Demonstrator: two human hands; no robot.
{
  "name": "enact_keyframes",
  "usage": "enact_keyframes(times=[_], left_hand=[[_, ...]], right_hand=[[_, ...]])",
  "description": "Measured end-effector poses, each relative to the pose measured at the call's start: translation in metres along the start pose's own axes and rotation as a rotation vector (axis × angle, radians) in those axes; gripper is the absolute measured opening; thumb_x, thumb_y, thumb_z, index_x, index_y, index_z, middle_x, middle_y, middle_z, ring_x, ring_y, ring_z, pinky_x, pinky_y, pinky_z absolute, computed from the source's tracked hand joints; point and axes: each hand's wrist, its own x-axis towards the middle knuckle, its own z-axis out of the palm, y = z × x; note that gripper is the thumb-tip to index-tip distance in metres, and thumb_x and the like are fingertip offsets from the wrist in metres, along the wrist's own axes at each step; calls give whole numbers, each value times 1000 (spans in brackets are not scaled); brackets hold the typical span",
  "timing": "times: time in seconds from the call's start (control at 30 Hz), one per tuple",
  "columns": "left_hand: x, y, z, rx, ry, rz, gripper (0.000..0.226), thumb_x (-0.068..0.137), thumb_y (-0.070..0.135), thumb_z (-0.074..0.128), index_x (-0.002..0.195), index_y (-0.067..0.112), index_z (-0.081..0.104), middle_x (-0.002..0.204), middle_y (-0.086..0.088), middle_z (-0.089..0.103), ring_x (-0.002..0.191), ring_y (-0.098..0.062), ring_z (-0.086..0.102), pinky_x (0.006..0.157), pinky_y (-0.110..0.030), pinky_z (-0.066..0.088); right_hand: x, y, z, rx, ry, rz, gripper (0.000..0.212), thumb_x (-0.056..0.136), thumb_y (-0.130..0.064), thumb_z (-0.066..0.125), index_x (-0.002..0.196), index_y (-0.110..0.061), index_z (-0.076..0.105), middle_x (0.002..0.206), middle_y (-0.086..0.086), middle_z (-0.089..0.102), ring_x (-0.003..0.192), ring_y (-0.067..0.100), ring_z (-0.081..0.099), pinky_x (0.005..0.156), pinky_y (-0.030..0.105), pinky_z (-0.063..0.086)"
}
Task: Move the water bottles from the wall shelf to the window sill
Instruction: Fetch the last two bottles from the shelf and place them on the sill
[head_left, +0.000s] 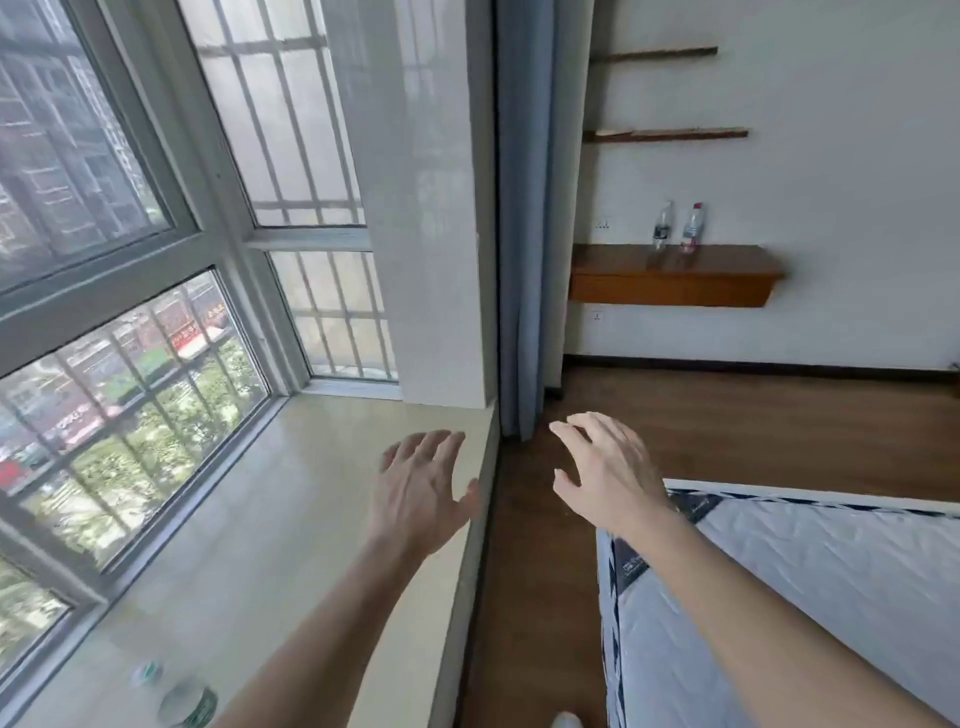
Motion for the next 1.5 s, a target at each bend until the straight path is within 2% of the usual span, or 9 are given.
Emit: enact_keyframes(times=[0.17, 0.43, 0.73, 0.97, 1.17, 1.33, 1.5], left_hand=[[78, 34, 45, -19, -6, 68, 57, 83, 53, 53, 131, 24, 57, 129, 3, 64, 118, -24, 58, 99, -40, 43], [228, 79, 109, -27, -7, 136, 56, 81, 53, 44, 126, 23, 58, 121, 6, 65, 108, -23, 60, 93, -38, 46], [338, 106, 146, -29, 20, 148, 53, 80, 52, 58, 124, 22, 61, 119, 5, 67, 106, -23, 63, 89, -39, 50], [419, 104, 182, -44, -22, 170, 56, 85, 53, 50, 132, 24, 56, 129, 5, 63, 117, -23, 58, 98, -41, 48], [512, 87, 229, -69, -34, 196, 55, 86, 55, 48, 131, 24, 56, 128, 5, 63, 116, -23, 59, 97, -41, 47], [614, 68, 262, -88, -64, 236, 62, 84, 57, 36, 130, 21, 57, 127, 4, 63, 115, -25, 58, 97, -41, 47], [705, 63, 291, -129, -70, 288, 59, 86, 55, 44, 135, 23, 53, 130, 2, 62, 121, -25, 55, 96, -44, 47]], right_hand=[[39, 63, 27, -1, 24, 68, 53, 77, -36, 66, 127, -20, 63, 122, 3, 63, 120, 24, 55, 102, 41, 44], [144, 174, 71, 25, 28, 129, 51, 76, -35, 67, 125, -20, 63, 121, 3, 63, 119, 25, 56, 99, 43, 47], [226, 244, 80, 3, 23, 139, 51, 75, -35, 69, 124, -20, 64, 116, 3, 64, 115, 25, 59, 98, 43, 49], [293, 281, 109, -27, -2, 151, 50, 78, -37, 67, 126, -22, 62, 118, 1, 63, 117, 23, 57, 100, 41, 47], [375, 310, 145, -62, -7, 190, 53, 80, -38, 67, 129, -21, 61, 120, 2, 62, 118, 24, 57, 102, 44, 47], [462, 335, 171, -81, -9, 240, 53, 82, -39, 65, 132, -21, 59, 122, 2, 62, 119, 25, 56, 103, 43, 46], [533, 365, 187, -115, 2, 323, 55, 84, -42, 65, 135, -23, 57, 128, 2, 61, 122, 24, 56, 107, 42, 44]])
